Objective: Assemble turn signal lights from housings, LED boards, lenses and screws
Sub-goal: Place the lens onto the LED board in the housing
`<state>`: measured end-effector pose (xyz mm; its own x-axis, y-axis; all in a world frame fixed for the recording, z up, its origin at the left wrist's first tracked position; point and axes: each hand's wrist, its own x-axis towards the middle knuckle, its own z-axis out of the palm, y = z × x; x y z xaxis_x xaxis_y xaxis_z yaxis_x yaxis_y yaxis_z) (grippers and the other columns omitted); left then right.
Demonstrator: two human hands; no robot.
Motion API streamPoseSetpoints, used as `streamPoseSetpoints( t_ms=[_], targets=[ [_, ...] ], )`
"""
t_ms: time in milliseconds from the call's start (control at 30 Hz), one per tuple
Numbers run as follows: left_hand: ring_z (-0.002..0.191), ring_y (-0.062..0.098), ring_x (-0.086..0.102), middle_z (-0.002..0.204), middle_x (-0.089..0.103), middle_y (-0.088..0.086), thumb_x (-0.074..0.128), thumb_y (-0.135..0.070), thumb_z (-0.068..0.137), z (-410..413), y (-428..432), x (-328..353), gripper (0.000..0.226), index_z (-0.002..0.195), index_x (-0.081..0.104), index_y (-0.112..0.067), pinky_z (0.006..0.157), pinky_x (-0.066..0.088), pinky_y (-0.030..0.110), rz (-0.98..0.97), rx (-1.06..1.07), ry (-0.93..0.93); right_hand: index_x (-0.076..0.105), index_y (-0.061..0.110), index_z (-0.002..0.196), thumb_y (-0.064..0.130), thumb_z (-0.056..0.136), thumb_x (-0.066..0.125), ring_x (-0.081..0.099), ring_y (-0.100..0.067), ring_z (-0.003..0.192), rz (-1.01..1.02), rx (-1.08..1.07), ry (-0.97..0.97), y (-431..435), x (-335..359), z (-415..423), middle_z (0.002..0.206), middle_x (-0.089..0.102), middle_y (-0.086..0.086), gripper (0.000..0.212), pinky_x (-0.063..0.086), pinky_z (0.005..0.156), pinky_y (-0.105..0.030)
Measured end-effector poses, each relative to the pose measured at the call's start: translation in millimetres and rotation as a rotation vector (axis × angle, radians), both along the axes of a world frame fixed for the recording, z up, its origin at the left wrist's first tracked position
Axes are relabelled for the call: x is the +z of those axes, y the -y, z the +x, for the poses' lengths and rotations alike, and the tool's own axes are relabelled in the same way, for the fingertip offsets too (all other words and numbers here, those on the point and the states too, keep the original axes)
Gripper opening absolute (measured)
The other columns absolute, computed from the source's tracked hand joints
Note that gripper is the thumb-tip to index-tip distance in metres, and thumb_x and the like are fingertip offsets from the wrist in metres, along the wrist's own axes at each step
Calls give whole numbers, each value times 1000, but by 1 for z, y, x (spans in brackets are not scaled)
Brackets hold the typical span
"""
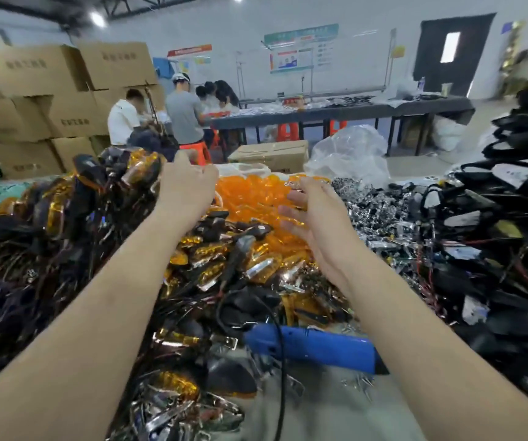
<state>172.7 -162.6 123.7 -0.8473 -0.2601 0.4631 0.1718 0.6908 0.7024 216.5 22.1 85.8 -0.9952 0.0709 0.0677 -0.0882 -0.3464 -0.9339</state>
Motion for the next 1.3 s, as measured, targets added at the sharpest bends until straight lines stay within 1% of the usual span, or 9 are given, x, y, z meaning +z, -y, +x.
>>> streamPoseSetpoints(
  t_ms=[167, 267, 400, 500, 833, 967, 1100, 1200, 1300],
  targets=[
    [122, 13, 50, 130, 54, -1, 52, -21, 101, 77, -119, -78, 34, 135, 51, -19, 106, 40, 32, 4, -327, -47, 53, 15, 128, 32, 109, 47, 66, -17, 86, 63, -140, 2, -52, -21, 12, 123, 64, -13, 27, 56, 71, -31],
    [116, -2, 49, 124, 51, -16, 52, -27, 100, 149, -171, -138, 27, 124, 50, -38, 95, 46, 29, -2, -601, -7, 55, 19, 124, 31, 108, 49, 64, -13, 75, 68, -229, 18, -96, -45, 32, 106, 63, -4, 22, 54, 58, -22],
    [116, -1, 59, 127, 57, -22, 43, -62, 75, 216, -214, -202, 46, 115, 62, -47, 87, 52, 17, -438, -815, 168, 59, 25, 110, 21, 108, 46, 65, -9, 67, 164, -340, 95, -149, -86, 64, 98, 68, -2, 14, 56, 61, -22],
    [103, 7, 69, 116, 70, -12, 56, -70, 67, 221, -226, -207, 51, 103, 74, -41, 77, 56, 17, -670, -759, 128, 60, 22, 105, 10, 106, 45, 62, -9, 67, 235, -385, 108, -170, -115, 84, 95, 66, -4, 19, 54, 58, -20],
    [83, 18, 61, 92, 62, -4, 71, -34, 72, 182, -256, -210, 22, 93, 69, -30, 71, 52, 28, -768, -662, -94, 60, 39, 100, 21, 105, 48, 55, -8, 66, 630, -580, -57, -198, -132, 83, 95, 67, 5, 23, 40, 65, -27],
    [76, 19, 57, 83, 58, -3, 75, -26, 65, 161, -263, -206, 20, 82, 64, -27, 67, 47, 30, -814, -619, -162, 61, 30, 114, 14, 102, 52, 52, -14, 108, 1099, -616, -126, -204, -136, 61, 115, 58, 9, 23, 35, 87, -24],
    [81, 19, 56, 88, 57, -5, 55, -30, 71, 148, -263, -216, 17, 86, 62, -27, 74, 44, 31, -661, -572, -163, 47, 31, 145, 37, 102, 55, 45, -23, 133, 1534, -558, 48, -209, -137, 41, 144, 53, 1, 44, 32, 107, -40],
    [81, 21, 59, 90, 58, -4, 44, -30, 71, 141, -263, -222, 27, 90, 64, -26, 83, 41, 33, -653, -547, -155, 33, 32, 154, 48, 101, 54, 43, -24, 137, 1718, -523, 156, -209, -142, 30, 147, 51, 0, 60, 31, 107, -42],
    [77, 22, 60, 86, 59, -3, 64, -29, 67, 136, -267, -224, 22, 88, 68, -26, 82, 37, 33, -637, -520, -184, 35, 31, 152, 51, 99, 57, 43, -27, 134, 1771, -533, 226, -210, -141, 23, 143, 50, -3, 61, 33, 103, -43]
  ],
)
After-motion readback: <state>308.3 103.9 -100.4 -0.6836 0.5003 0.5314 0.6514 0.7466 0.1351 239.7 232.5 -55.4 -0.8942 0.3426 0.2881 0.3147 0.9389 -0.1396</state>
